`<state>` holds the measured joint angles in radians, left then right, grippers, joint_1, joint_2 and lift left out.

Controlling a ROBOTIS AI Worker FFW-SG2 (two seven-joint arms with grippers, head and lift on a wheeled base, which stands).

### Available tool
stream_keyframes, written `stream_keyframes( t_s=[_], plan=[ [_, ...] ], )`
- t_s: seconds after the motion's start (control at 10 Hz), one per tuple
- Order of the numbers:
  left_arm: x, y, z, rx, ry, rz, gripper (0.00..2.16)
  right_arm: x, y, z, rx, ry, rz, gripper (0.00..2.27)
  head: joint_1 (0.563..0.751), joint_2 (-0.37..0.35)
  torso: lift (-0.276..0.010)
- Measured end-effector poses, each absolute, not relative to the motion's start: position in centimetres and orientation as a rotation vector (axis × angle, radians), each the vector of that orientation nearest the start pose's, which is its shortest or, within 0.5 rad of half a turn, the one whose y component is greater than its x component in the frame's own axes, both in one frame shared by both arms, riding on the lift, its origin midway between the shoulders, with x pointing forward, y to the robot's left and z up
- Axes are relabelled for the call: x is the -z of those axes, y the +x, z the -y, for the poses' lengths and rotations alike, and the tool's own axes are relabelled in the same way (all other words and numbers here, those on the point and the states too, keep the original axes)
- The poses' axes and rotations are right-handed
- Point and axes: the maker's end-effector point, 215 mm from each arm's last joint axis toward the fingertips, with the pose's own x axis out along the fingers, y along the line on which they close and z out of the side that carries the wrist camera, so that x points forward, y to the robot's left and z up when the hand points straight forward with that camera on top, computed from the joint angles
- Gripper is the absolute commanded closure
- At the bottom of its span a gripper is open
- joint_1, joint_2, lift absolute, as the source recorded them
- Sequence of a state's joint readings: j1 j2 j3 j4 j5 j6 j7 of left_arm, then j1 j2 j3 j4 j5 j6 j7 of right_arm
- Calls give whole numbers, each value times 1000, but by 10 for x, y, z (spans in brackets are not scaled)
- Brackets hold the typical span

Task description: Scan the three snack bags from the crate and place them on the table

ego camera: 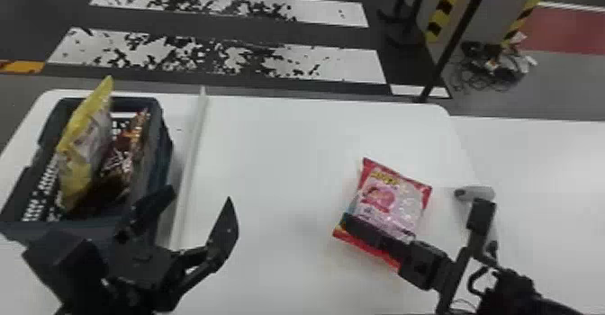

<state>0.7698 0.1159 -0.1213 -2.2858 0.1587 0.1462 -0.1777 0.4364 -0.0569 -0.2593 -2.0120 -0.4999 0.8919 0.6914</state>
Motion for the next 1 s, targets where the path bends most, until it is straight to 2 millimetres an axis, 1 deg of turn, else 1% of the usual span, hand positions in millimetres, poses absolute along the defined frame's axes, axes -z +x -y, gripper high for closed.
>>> stream_keyframes(
  t_s=[0.2, 0.3, 0.5, 0.7, 0.8, 1.0],
  plan=[
    [355, 350, -124, 352, -158, -207, 19, 474, 369, 138, -611, 596, -675, 2010, 695, -26, -62],
    [356, 349, -127, 350, -156, -208, 19, 485, 376, 135, -601, 570, -688, 2007, 695, -16, -62],
    [357, 348, -134, 338, -154, -205, 19, 502, 388, 141, -551, 501, -691, 2007, 695, -10, -62],
    [357, 348, -134, 339, -154, -200, 19, 518, 395, 152, -477, 383, -699, 2010, 695, -21, -62],
    [357, 347, -133, 342, -156, -200, 19, 524, 394, 156, -457, 348, -716, 2007, 695, -33, -62],
    [359, 348, -133, 342, -156, -197, 19, 539, 385, 165, -428, 330, -775, 2007, 695, -49, -62]
  ],
)
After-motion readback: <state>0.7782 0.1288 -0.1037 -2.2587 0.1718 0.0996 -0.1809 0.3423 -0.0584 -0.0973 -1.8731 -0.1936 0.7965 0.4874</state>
